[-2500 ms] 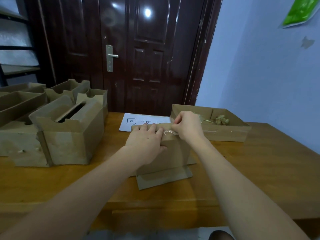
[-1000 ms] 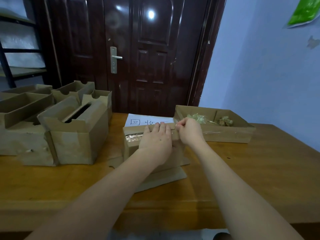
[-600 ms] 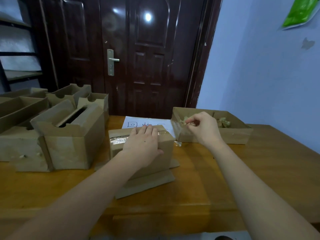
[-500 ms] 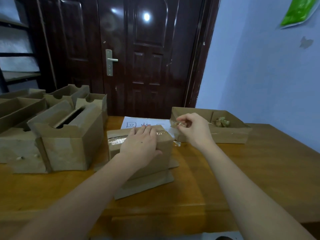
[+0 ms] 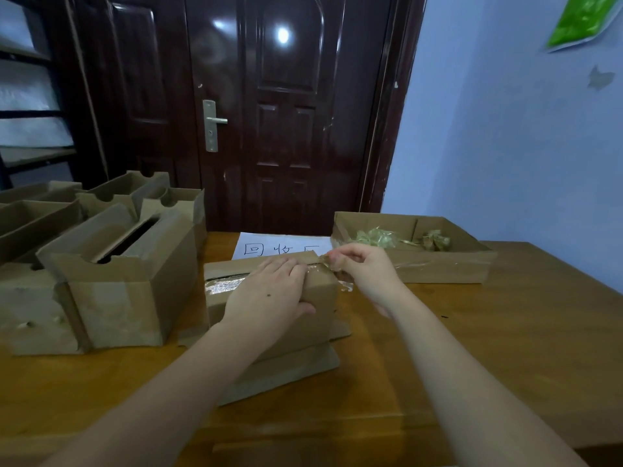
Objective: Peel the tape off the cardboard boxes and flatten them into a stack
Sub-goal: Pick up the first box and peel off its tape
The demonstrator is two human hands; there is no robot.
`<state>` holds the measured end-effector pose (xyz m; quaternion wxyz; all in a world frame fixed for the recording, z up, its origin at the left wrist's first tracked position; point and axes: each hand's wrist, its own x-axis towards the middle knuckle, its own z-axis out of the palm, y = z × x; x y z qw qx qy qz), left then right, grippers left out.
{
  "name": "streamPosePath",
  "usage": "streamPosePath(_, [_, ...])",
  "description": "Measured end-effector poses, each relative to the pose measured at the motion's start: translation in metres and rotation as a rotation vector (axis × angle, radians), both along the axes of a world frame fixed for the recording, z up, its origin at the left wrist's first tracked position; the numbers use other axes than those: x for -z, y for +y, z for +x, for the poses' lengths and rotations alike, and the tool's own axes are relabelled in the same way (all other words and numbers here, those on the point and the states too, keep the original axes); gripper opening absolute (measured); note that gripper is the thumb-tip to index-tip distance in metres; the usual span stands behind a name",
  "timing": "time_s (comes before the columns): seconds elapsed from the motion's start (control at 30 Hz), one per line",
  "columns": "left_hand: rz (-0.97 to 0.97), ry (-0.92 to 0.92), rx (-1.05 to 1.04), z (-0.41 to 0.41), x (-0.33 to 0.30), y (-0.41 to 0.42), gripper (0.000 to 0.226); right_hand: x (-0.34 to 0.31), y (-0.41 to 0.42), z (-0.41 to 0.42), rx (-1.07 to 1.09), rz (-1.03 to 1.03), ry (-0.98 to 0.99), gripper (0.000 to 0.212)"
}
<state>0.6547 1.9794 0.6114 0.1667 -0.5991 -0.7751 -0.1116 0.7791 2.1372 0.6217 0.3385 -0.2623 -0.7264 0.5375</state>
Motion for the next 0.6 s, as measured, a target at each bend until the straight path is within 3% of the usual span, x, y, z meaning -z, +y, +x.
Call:
streamPosePath(0.27, [-0.007,0.023,0.033,-0.001,-0.002,0.007,0.062,-0.014,0.063,-0.004,0.331,0.29,-0.119,0.007])
streamPosePath(0.4, [-0.015,0.049,0.051,-0.003,0.0,0.009,0.051,-0.023,0.106,-0.003,0.529,0.333,-0.103,0.009])
streamPosePath(0.6, [-0.05,0.062,0.057,-0.005,0.005,0.011,0.055,-0.011,0.157,-0.016,0.559,0.459,-0.328,0.015])
